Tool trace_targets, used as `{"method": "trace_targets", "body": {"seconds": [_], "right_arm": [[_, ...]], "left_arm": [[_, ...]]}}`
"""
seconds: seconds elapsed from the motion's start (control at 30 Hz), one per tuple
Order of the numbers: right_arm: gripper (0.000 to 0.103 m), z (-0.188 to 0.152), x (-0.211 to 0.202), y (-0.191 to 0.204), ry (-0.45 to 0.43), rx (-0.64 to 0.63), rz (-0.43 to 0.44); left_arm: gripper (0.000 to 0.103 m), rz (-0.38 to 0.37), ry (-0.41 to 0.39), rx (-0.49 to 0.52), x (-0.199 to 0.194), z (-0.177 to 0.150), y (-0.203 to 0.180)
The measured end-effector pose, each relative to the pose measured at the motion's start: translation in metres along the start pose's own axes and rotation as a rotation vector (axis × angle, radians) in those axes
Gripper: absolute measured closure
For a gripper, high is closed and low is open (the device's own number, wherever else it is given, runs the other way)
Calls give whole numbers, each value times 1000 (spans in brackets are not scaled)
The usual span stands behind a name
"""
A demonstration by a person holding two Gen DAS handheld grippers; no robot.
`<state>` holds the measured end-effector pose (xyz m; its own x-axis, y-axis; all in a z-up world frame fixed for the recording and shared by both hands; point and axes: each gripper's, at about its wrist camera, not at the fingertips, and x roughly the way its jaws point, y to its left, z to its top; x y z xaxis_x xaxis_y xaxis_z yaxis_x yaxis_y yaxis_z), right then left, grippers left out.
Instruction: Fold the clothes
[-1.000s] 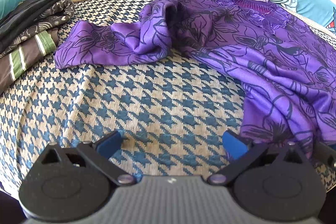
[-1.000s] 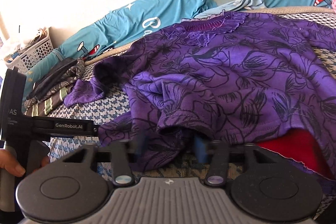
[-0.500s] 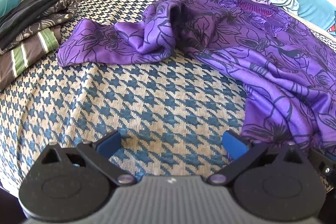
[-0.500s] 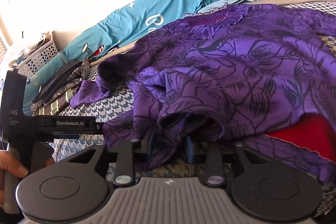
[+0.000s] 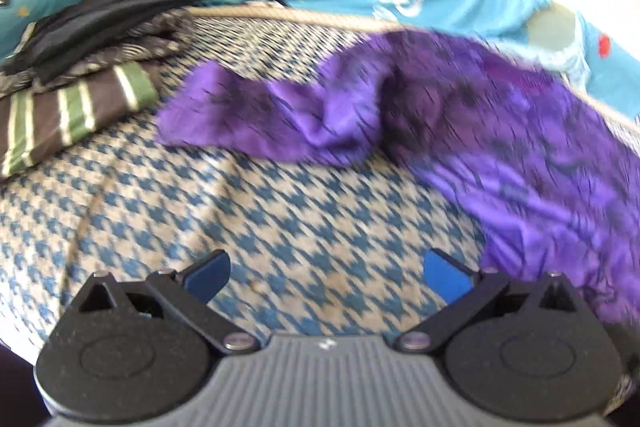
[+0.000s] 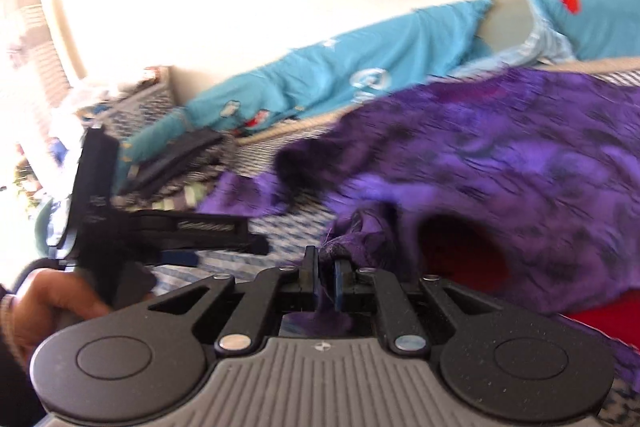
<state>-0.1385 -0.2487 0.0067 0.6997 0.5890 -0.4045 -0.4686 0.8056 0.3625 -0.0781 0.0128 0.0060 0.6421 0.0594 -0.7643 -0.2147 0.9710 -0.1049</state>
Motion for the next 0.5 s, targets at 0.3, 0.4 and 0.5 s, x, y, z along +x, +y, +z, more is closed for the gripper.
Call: {"method": "trace_targets", "body": {"seconds": [0.3, 0.4, 0.5], "right_arm": [[94, 19, 21, 63, -4, -130, 208], [95, 19, 32, 79, 12, -161, 246], [96, 13, 38, 93, 36, -200, 280]], "left_arm": [[0, 45, -113, -130, -28, 21, 44], [0, 59, -157, -163, -39, 27, 57], [0, 72, -197, -188, -50, 31, 68]]}}
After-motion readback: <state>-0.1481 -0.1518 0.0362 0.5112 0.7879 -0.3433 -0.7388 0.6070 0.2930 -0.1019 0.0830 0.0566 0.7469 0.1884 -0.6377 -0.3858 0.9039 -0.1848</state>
